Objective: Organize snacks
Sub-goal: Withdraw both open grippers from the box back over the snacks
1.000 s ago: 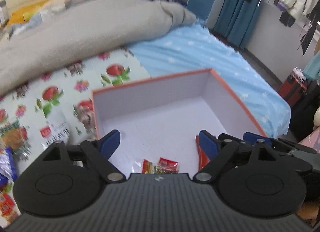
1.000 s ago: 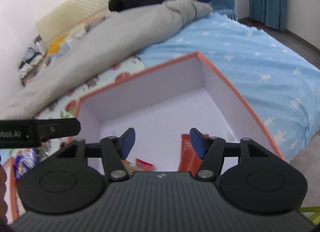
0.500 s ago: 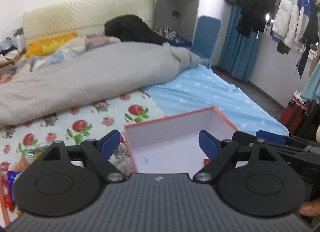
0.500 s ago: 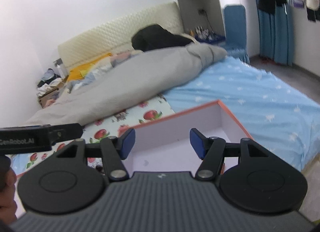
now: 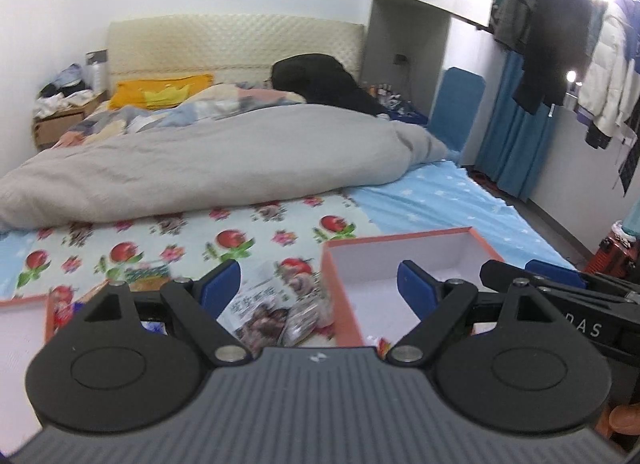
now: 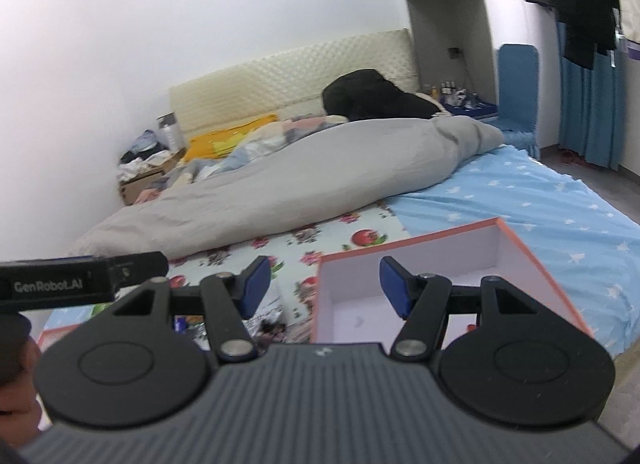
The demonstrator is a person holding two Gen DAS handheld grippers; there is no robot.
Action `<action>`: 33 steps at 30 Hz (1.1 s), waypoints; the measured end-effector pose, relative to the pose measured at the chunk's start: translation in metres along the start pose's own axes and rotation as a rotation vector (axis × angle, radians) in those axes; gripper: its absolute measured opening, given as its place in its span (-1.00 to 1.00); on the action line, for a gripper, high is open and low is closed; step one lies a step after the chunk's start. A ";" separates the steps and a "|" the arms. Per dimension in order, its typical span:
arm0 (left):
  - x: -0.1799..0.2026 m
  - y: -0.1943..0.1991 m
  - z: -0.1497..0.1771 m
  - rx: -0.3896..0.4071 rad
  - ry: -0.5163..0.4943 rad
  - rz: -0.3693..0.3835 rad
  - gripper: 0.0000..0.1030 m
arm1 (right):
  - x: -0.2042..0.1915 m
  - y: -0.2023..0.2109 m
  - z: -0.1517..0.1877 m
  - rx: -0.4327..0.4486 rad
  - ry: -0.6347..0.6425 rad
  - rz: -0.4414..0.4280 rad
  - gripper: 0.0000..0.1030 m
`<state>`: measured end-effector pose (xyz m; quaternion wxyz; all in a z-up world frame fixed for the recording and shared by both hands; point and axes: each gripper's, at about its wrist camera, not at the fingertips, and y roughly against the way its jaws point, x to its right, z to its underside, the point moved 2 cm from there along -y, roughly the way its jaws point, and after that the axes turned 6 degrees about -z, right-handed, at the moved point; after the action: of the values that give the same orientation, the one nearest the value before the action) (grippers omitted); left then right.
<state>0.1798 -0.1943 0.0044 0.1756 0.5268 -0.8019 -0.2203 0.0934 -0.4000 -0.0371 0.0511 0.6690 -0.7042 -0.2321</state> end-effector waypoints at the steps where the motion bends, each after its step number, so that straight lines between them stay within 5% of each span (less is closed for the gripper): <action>1: -0.006 0.005 0.005 -0.003 0.002 -0.010 0.72 | -0.005 0.000 0.004 -0.005 0.008 -0.010 0.22; 18: -0.094 0.050 0.093 -0.067 0.138 -0.184 0.72 | -0.082 -0.006 0.075 -0.108 0.081 -0.146 0.22; 33: -0.123 0.015 0.135 -0.167 0.228 -0.186 0.72 | -0.077 -0.015 0.105 -0.168 0.118 -0.133 0.22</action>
<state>0.1459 -0.0529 -0.1067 0.2874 0.6038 -0.7035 -0.2405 0.0746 -0.2988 -0.1178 0.1329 0.7201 -0.6322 -0.2532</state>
